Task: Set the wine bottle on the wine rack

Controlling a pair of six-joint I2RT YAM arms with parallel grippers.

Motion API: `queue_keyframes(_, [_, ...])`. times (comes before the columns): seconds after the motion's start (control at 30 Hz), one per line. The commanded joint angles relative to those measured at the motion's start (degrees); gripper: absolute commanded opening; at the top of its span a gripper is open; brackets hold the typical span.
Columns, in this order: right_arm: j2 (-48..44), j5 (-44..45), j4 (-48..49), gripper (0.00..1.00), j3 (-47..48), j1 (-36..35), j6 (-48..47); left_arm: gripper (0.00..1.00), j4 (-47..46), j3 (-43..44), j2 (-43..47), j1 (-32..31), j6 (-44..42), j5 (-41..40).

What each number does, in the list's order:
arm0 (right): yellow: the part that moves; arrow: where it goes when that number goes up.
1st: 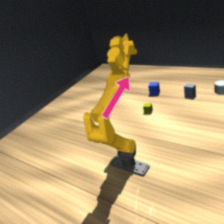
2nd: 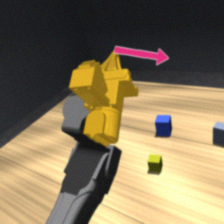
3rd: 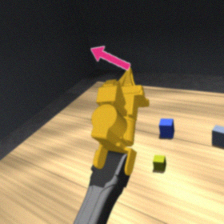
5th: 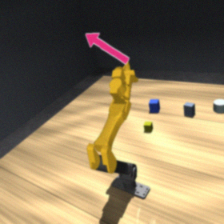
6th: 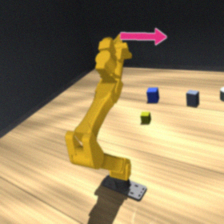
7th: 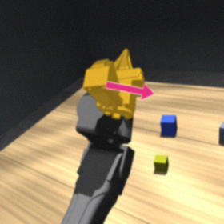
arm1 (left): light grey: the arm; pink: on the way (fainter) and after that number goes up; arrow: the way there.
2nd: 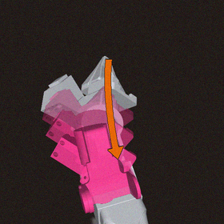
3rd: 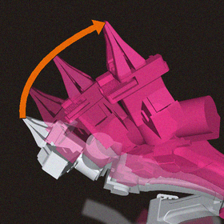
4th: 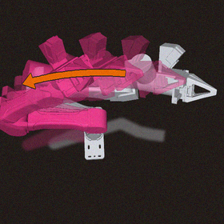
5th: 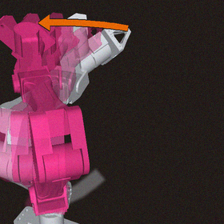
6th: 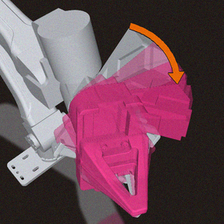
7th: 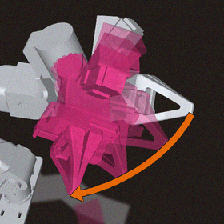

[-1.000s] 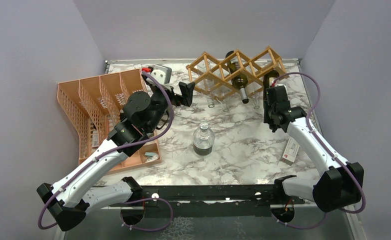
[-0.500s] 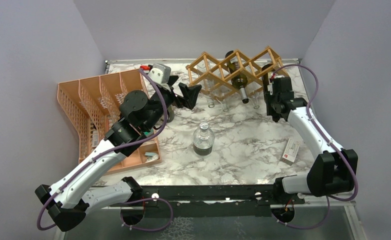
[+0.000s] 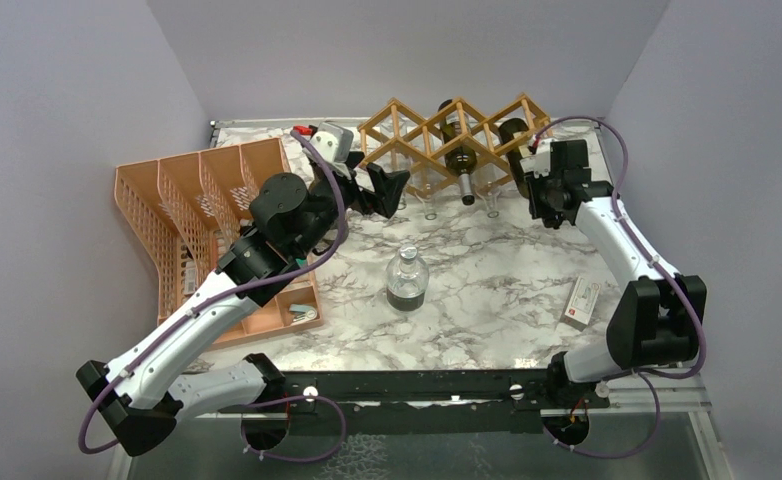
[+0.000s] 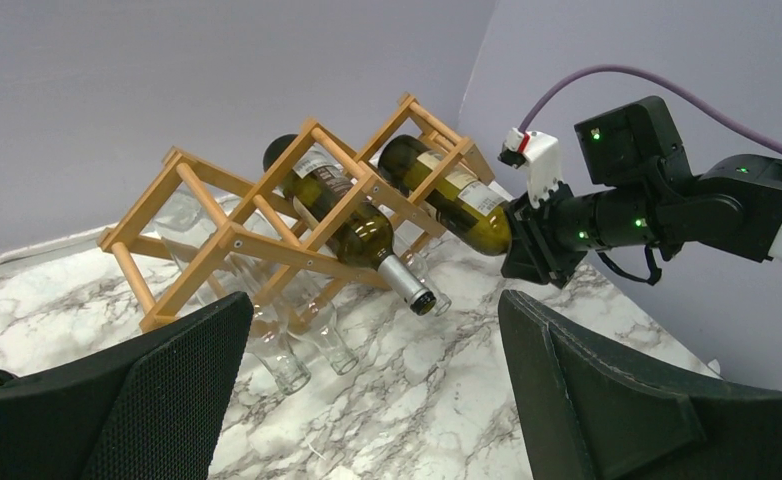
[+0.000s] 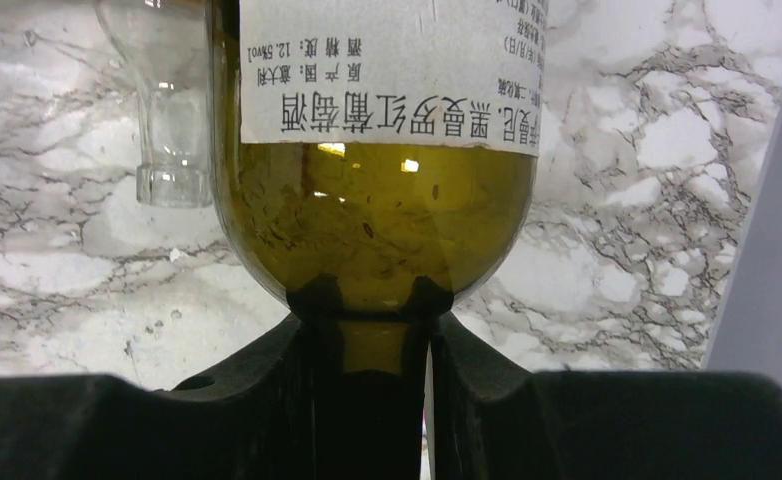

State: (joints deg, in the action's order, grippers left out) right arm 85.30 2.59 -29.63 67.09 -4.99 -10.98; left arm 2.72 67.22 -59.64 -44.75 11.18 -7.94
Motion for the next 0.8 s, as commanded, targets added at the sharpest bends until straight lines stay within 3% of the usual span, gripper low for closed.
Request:
queue_keyframes(0.0, [1.33, -2.97, 9.58, 0.01, 4.17, -0.18, 2.28, 0.99, -0.34, 2.87, -1.01, 0.07, 0.66, 1.1])
queue_keyframes(0.2, [3.97, -1.21, 10.34, 0.01, 5.1, -0.12, 8.01, 0.99, -0.27, 3.51, -2.35, 0.08, 1.3, 1.56])
queue_keyframes(0.47, [5.02, -3.26, 13.87, 0.05, 5.01, -0.14, 7.62, 0.99, -0.47, 4.35, -3.54, 0.07, 1.7, 2.32])
queue_keyframes(0.77, [7.58, -2.64, 16.06, 0.35, 7.32, -0.17, 9.17, 0.99, -0.59, 4.48, -4.35, 0.08, 1.83, 2.68])
